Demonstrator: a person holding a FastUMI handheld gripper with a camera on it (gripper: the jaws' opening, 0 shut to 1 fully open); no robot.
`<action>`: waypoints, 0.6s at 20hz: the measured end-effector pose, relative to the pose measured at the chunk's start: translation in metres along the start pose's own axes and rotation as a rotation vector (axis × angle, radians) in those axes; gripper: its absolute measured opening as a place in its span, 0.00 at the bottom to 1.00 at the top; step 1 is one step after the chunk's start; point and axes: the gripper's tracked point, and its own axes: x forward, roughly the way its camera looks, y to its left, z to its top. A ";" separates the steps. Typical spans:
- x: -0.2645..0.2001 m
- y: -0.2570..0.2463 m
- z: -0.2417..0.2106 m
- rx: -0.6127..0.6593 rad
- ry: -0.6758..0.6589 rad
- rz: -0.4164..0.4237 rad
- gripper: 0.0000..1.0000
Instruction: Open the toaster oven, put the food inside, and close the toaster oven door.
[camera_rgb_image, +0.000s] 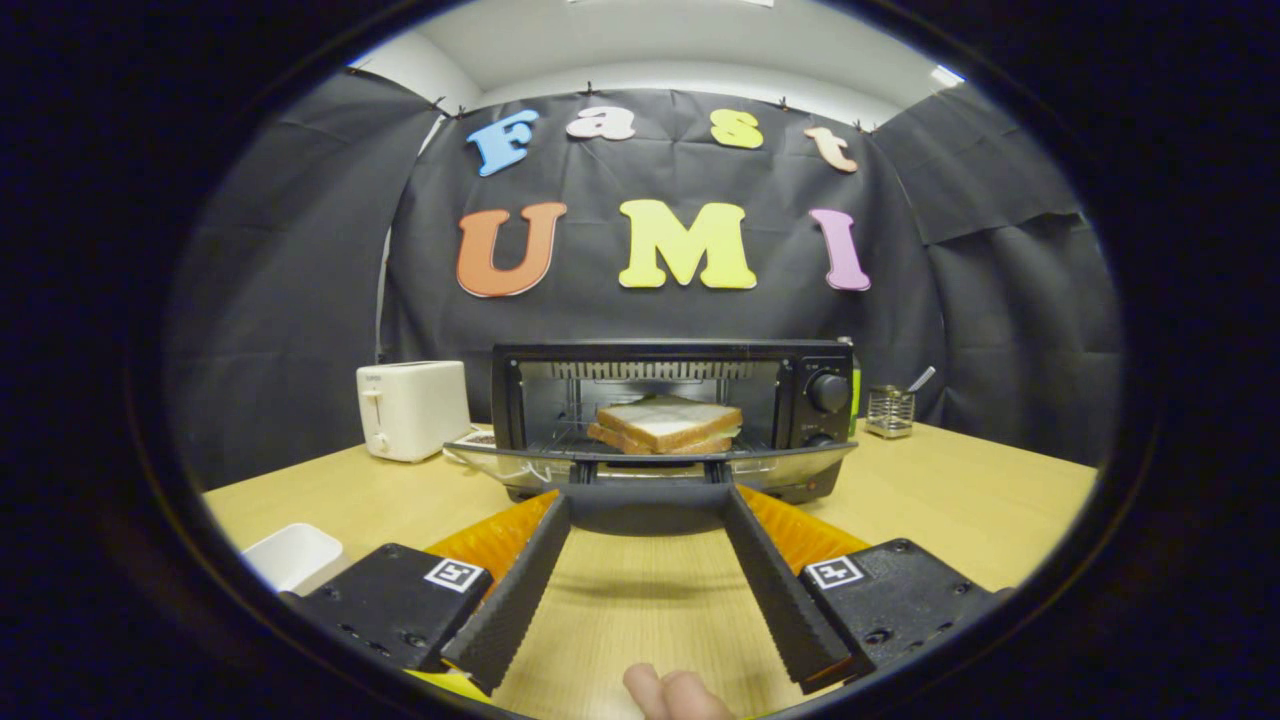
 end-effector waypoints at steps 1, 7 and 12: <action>0.001 0.000 0.000 -0.009 -0.001 -0.011 1.00; 0.019 0.016 -0.005 -0.077 0.029 0.040 1.00; 0.031 0.014 0.004 -0.092 -0.001 0.018 1.00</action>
